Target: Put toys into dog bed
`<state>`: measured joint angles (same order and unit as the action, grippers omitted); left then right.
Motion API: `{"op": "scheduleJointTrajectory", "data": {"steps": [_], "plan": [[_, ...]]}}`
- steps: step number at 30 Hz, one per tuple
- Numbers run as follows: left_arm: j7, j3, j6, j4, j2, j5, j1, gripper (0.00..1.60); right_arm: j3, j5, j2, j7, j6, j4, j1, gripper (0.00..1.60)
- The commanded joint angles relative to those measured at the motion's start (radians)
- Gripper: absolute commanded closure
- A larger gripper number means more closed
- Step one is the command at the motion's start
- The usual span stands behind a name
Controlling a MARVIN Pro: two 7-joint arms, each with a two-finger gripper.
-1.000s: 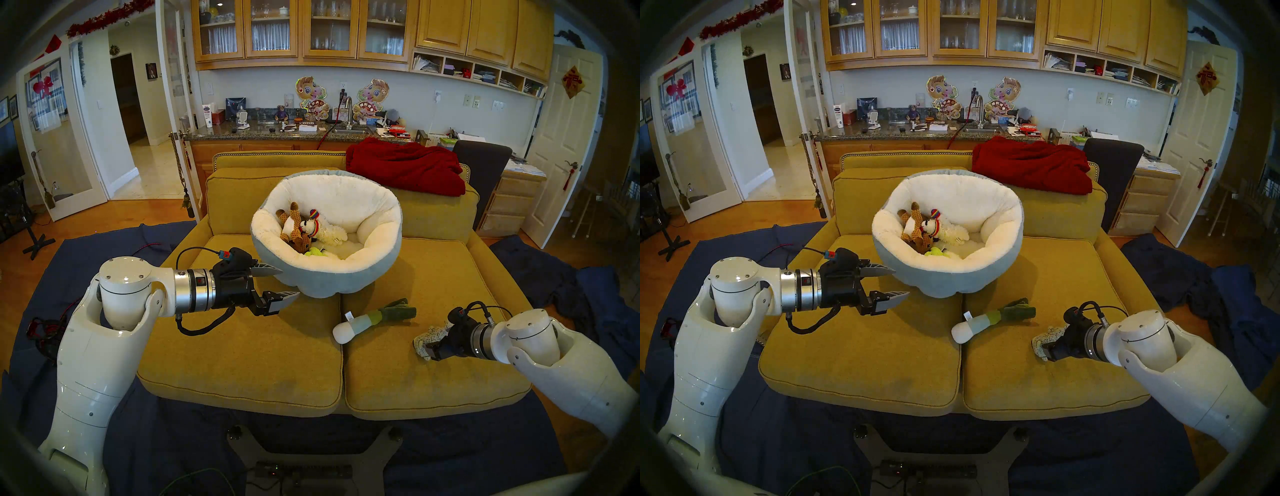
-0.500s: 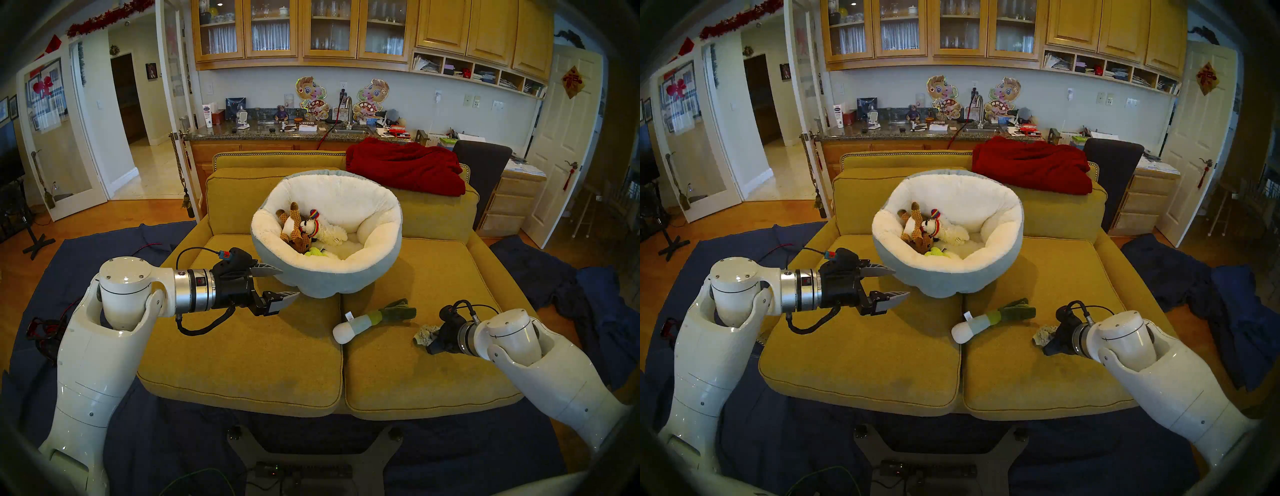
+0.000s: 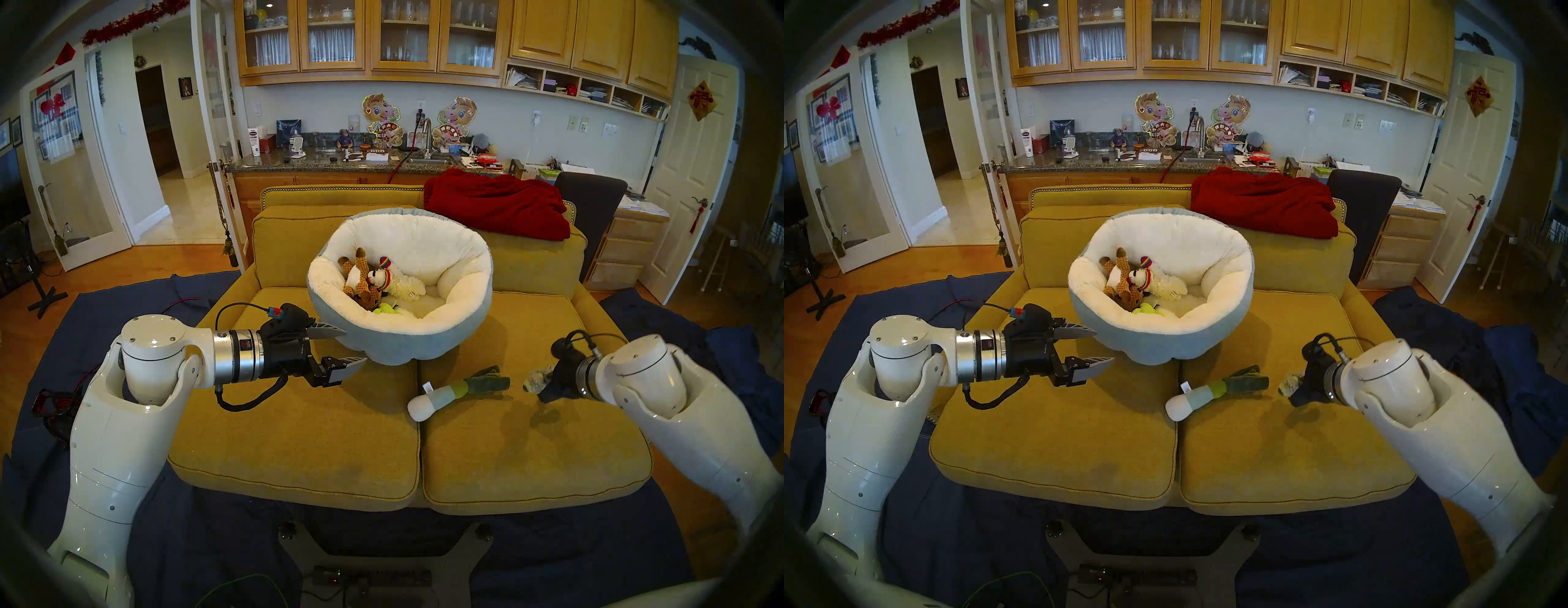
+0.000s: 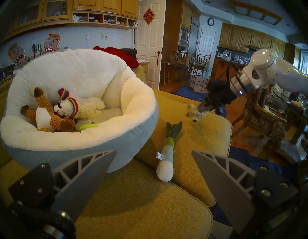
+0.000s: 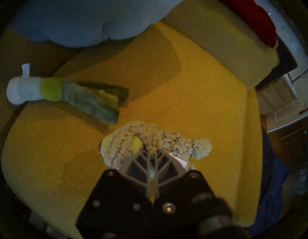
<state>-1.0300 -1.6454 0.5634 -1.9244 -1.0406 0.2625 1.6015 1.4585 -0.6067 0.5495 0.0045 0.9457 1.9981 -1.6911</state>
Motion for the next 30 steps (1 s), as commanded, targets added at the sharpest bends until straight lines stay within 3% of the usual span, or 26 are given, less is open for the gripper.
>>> {"op": "scheduleJointTrajectory", "data": {"steps": [1, 14, 19, 30], "plan": [[0.001, -0.012, -0.002, -0.016, 0.002, 0.004, -0.020, 0.00, 0.158, -0.039, -0.106, 0.026, 0.014, 0.124, -0.024, 1.60], [-0.001, -0.014, -0.001, -0.017, 0.000, 0.002, -0.021, 0.00, 0.329, -0.158, -0.143, 0.140, 0.014, 0.307, 0.025, 1.60], [-0.001, -0.015, -0.001, -0.018, 0.000, 0.001, -0.021, 0.00, 0.311, -0.200, -0.159, 0.156, 0.014, 0.330, 0.093, 1.60], [-0.003, -0.015, -0.002, -0.016, -0.002, -0.001, -0.020, 0.00, 0.190, -0.240, -0.162, 0.145, -0.013, 0.327, 0.207, 1.60]]}}
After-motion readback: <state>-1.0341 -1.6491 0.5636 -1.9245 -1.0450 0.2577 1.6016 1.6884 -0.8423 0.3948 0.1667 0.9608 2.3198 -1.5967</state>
